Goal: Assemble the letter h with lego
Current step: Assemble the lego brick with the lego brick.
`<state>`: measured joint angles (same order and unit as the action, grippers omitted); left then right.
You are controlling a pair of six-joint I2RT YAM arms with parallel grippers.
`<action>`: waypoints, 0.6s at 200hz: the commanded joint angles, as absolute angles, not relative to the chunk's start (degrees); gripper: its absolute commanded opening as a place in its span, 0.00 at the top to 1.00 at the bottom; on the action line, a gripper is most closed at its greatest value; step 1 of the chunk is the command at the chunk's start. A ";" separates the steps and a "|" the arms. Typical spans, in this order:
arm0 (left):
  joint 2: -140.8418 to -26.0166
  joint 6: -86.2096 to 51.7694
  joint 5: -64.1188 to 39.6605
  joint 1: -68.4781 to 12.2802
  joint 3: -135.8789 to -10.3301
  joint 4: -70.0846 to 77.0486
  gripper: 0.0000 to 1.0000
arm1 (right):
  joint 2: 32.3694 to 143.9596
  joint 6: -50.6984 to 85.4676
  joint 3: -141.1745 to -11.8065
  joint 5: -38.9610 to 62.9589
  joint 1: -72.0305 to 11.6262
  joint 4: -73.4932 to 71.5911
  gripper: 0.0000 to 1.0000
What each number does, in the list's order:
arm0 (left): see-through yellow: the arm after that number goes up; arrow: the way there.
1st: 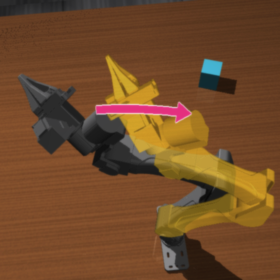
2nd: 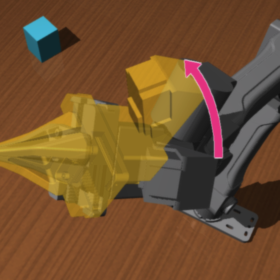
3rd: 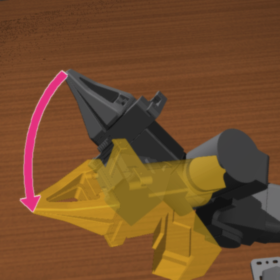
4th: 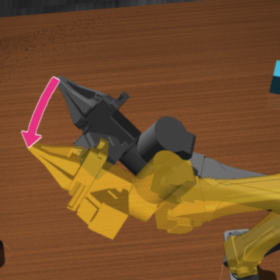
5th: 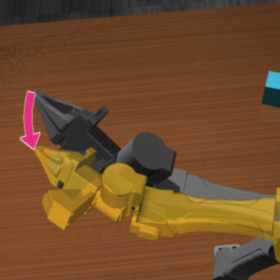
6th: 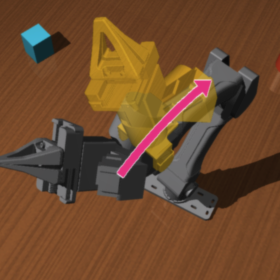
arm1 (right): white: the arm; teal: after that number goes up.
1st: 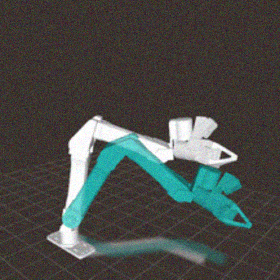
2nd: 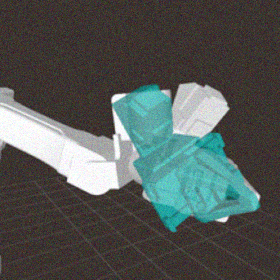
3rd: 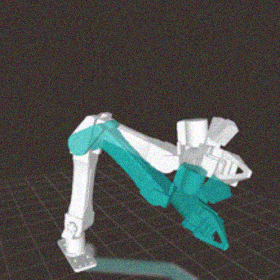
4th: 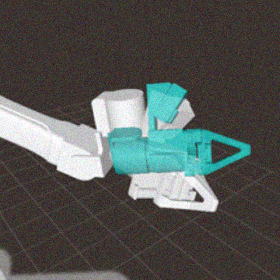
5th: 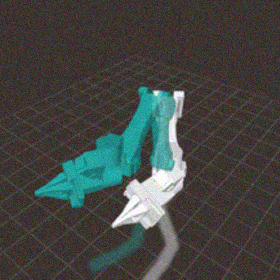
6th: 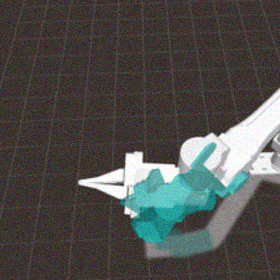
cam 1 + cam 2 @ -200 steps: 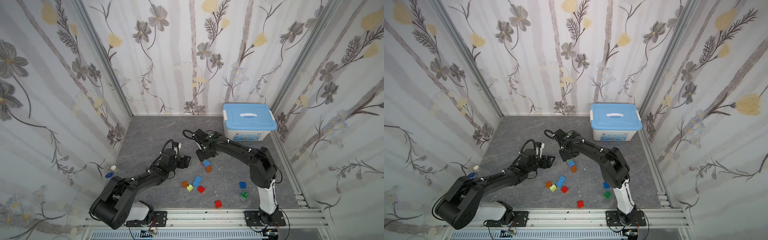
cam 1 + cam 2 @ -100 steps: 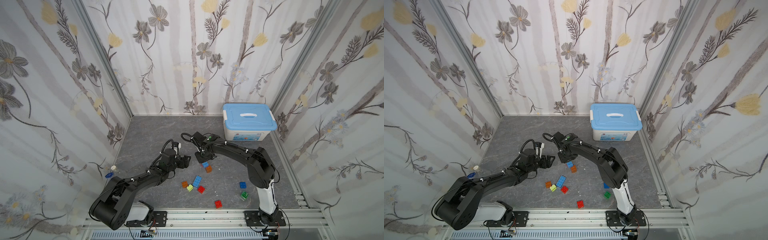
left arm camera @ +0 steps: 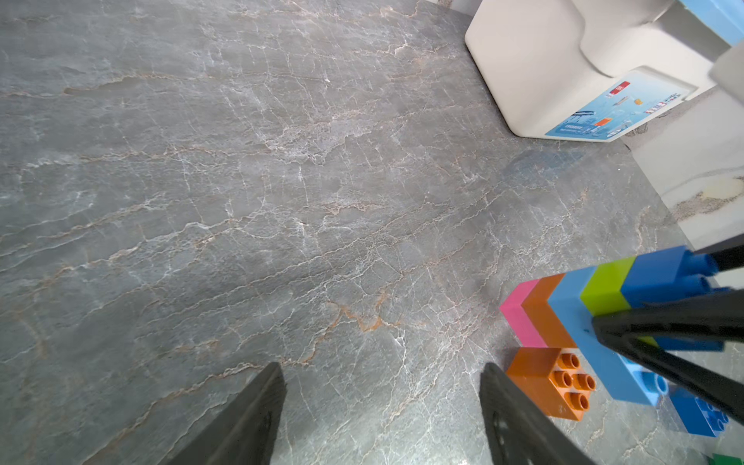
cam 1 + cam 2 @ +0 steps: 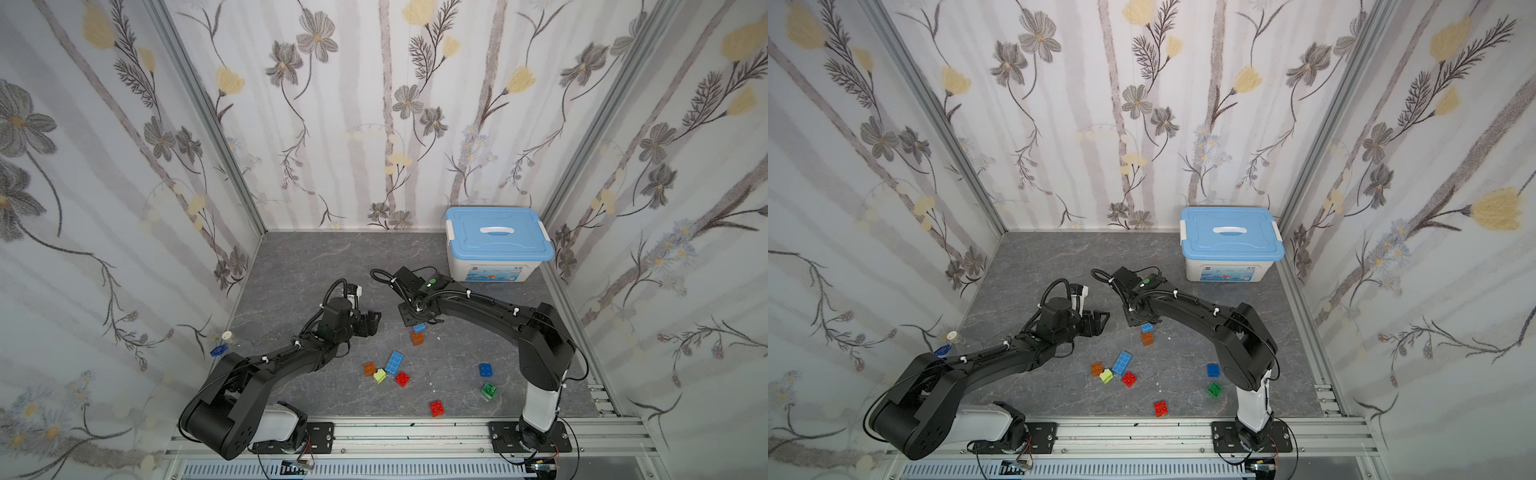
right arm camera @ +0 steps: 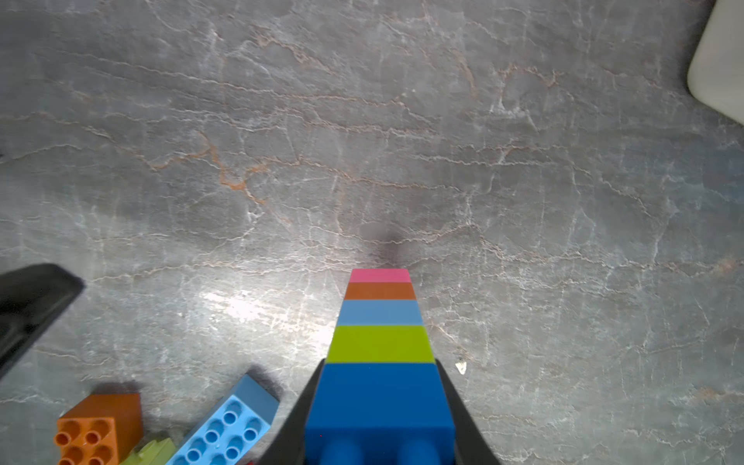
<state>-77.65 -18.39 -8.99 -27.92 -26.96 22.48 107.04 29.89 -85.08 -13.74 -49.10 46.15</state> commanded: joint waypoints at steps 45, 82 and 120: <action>-78.05 -18.20 -8.89 -27.87 -27.29 24.08 0.21 | 104.66 33.06 -79.73 -14.84 -50.79 35.87 0.66; -78.16 -18.28 -8.96 -27.87 -27.27 24.04 0.21 | 105.36 31.51 -79.28 -14.89 -50.73 34.84 0.66; -78.36 -18.37 -9.29 -27.91 -27.38 24.11 0.21 | 105.89 30.96 -79.01 -14.68 -50.77 35.01 0.66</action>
